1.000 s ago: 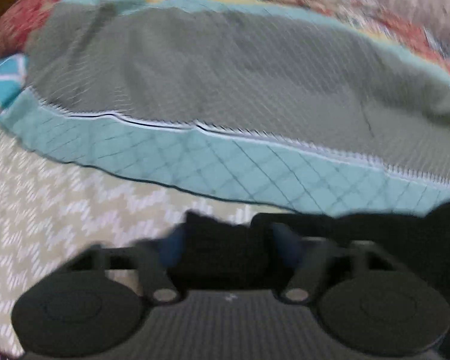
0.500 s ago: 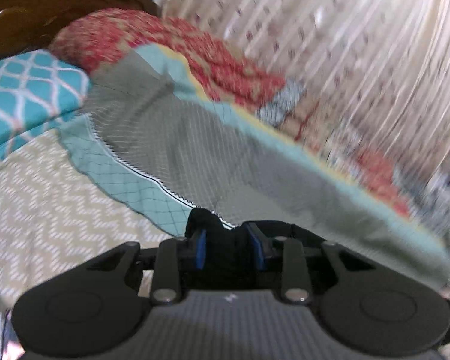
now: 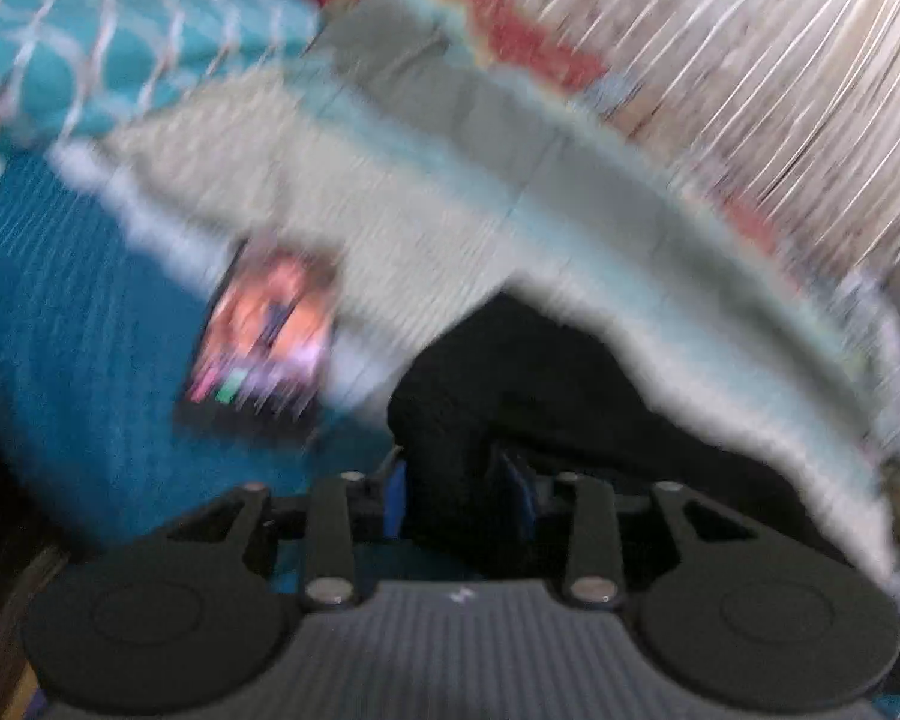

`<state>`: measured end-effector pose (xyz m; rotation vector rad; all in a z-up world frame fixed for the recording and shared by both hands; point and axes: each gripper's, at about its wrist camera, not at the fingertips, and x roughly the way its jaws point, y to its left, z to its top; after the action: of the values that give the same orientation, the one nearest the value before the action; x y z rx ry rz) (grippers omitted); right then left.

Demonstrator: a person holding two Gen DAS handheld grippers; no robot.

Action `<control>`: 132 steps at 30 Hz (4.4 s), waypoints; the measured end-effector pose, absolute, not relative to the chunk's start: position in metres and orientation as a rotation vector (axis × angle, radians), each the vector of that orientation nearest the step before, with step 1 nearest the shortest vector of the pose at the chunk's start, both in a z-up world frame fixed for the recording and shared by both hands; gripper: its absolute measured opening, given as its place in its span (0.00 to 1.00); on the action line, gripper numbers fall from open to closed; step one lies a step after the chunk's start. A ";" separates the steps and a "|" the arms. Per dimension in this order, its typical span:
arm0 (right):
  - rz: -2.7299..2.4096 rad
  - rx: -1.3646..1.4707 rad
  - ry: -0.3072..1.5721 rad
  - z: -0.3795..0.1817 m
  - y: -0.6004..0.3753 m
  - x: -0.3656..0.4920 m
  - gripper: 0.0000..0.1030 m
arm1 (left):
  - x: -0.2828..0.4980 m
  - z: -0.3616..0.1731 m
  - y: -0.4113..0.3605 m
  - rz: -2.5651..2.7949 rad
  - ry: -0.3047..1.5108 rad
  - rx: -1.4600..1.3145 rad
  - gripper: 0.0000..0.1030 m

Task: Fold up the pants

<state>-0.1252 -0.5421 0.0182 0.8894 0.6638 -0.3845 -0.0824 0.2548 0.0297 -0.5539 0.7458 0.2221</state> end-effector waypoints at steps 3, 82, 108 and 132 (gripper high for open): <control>-0.465 0.991 0.657 -0.001 -0.558 -0.135 0.16 | -0.096 0.015 0.263 0.244 0.795 -0.604 0.48; -0.118 0.662 0.646 0.014 -0.407 -0.027 0.39 | 0.029 -0.006 0.131 0.207 0.940 -0.037 0.46; -0.156 0.947 0.491 -0.011 -0.487 -0.076 0.40 | 0.039 0.030 -0.012 0.038 1.047 0.037 0.49; 0.186 0.706 0.711 0.032 -0.326 -0.060 0.41 | -0.005 0.036 0.030 0.177 0.968 0.000 0.54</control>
<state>-0.0603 -0.3261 0.0321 0.7060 0.7106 0.1860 -0.0052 0.0299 0.0362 0.0001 0.9681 0.1774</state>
